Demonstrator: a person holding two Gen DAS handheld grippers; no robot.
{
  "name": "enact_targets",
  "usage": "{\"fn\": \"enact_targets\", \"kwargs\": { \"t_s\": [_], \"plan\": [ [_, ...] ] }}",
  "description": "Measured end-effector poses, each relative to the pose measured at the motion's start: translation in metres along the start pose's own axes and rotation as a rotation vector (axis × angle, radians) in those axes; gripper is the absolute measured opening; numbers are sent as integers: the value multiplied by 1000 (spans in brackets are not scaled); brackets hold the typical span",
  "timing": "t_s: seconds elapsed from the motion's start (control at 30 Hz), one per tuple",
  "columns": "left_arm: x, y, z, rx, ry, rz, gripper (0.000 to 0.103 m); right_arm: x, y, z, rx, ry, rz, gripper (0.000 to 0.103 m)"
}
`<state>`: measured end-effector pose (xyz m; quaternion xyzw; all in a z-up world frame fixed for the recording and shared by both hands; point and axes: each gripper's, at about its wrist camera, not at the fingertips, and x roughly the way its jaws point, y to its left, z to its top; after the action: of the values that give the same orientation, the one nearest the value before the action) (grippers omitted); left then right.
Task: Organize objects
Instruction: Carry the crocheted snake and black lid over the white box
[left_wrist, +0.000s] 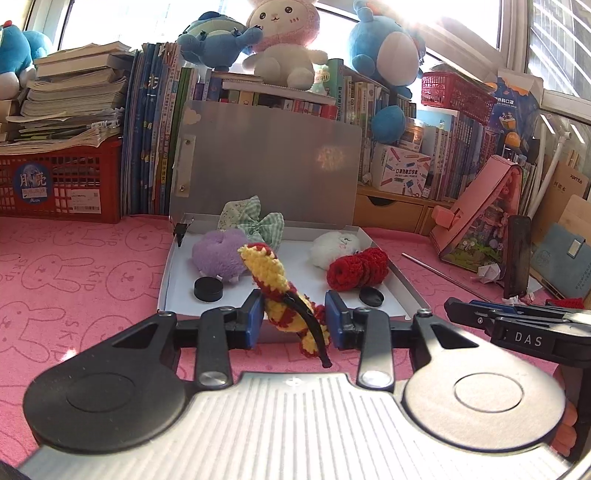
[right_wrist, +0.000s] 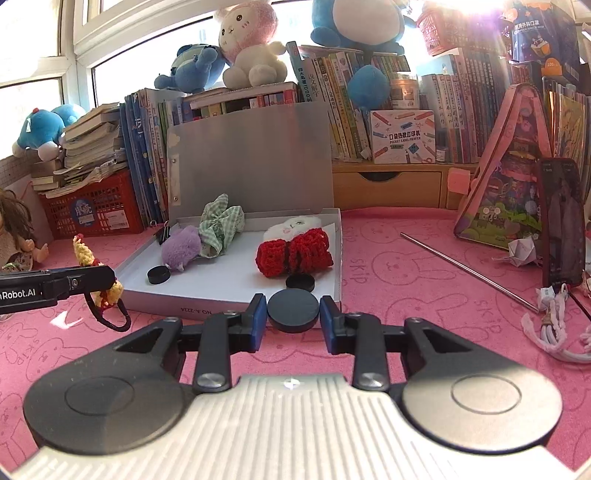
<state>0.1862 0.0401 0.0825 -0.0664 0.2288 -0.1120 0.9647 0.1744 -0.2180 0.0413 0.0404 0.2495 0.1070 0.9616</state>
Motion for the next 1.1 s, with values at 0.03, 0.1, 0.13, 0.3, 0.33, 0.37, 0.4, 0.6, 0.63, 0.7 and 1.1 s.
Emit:
{"fn": "enact_targets", "kwargs": {
  "t_s": [0.03,0.1,0.13,0.3,0.33,0.37,0.4,0.6,0.63,0.7,1.1],
  "plan": [
    [5,1,3,0,2,5,41,5,-3,2,12,8,1,36],
    [12,4,7,-3,6,14,41,13,-7,5,34,26,5,36],
    [17,5,9,-6,8,18,41,18,-10,6,44,35,6,36],
    [38,13,16,-33,28,26,41,36,-17,10,77,74,8,36],
    [43,15,17,-38,35,28,41,39,-18,12,76,79,6,36],
    [47,16,18,-44,42,32,41,42,-19,13,74,84,5,36],
    [51,18,19,-49,48,34,41,44,-20,14,71,87,3,36],
    [72,25,22,-72,74,40,41,59,-28,23,98,113,27,36],
    [75,26,22,-71,77,43,41,61,-29,23,105,116,29,36],
    [79,27,21,-71,85,46,41,66,-30,24,119,124,35,36],
    [102,39,13,-91,136,62,41,95,-27,25,125,176,40,36]
  ]
}}
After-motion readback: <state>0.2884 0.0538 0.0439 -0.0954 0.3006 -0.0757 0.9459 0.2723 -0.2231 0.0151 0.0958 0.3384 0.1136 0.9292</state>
